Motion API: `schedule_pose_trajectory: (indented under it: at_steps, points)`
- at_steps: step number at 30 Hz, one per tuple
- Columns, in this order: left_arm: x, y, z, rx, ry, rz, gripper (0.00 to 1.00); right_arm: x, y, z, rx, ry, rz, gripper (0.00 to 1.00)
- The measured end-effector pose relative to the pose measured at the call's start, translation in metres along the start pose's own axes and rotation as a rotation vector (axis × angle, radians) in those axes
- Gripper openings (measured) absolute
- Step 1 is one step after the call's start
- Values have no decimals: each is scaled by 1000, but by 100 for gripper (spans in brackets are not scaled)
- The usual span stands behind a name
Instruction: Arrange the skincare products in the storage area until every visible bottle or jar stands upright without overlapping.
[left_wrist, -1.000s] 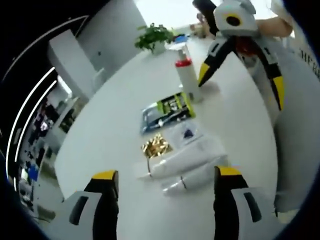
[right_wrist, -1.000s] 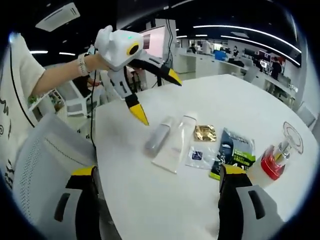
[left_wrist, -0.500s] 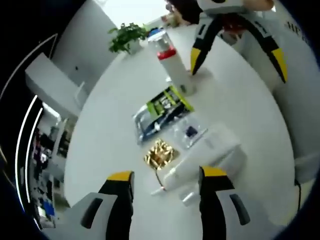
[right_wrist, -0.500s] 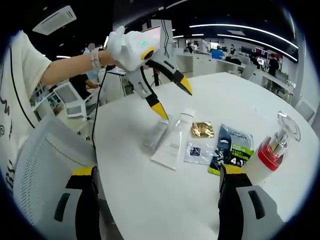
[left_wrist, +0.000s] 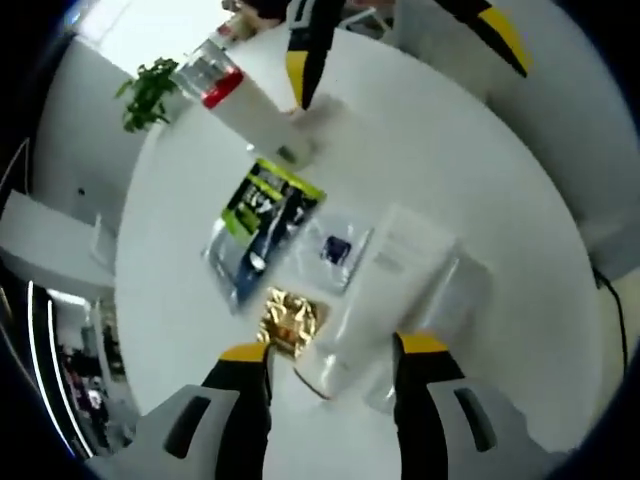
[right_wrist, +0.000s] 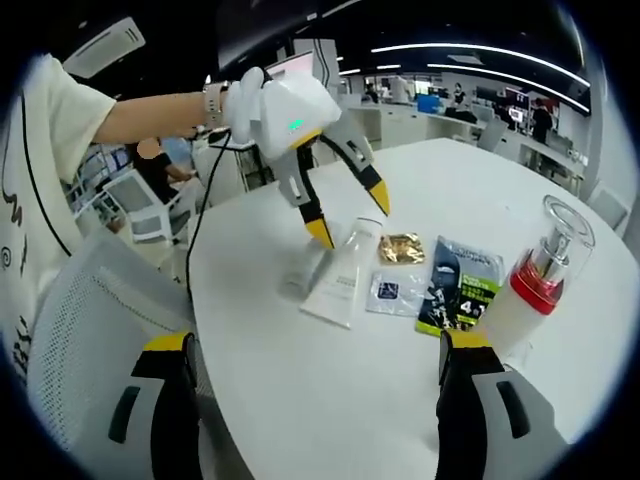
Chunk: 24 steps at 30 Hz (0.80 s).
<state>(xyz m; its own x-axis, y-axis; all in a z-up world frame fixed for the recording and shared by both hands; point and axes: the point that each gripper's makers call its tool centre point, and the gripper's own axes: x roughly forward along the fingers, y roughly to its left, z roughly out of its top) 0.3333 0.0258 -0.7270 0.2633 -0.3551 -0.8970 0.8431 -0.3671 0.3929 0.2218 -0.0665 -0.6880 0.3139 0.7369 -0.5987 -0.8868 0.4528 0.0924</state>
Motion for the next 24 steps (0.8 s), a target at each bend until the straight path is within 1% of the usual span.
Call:
schedule_pose_trajectory:
  at_steps: [2, 5, 6, 7, 8, 10, 11, 12, 14, 15, 17, 21, 22, 24]
  points:
    - [4, -3, 0, 53, 14, -29, 47, 0, 0, 0, 6, -2, 1, 100]
    - [9, -7, 3, 97, 12, -58, 46, -1, -1, -1, 9, -2, -3, 100]
    - [10, -14, 4, 105, 9, -107, 45, -1, -2, -1, 11, -3, -3, 100]
    - [12, -16, 4, 106, 6, -116, 45, -1, -2, -1, 17, -6, -1, 100]
    - [14, -16, 5, 128, 2, -118, 47, -1, -2, -1, 20, -8, 0, 100]
    - [17, -19, 5, 162, 21, -141, 47, -2, -2, -1, 23, -10, 0, 100]
    - [19, -20, 3, 195, 30, -156, 46, -2, -3, -2, 25, -10, 1, 100]
    - [20, -21, 3, 208, 31, -163, 46, -2, -3, -2, 26, -10, 2, 100]
    - [23, -24, 5, 213, 20, -185, 45, -2, -3, -2, 29, -10, 2, 100]
    - [23, -23, 8, 216, 20, -187, 45, -2, -4, -3, 32, -10, 2, 100]
    - [24, -25, 9, 228, 17, -215, 45, -3, -4, -3, 36, -12, 3, 100]
    - [26, -26, 9, 263, 23, -230, 42, -4, -4, -3, 46, -18, 5, 100]
    - [27, -31, 9, 270, 19, -268, 41, -4, -3, -3, 54, -24, 9, 100]
    - [29, -32, 11, 269, 11, -276, 41, -3, -3, -4, 61, -24, 13, 100]
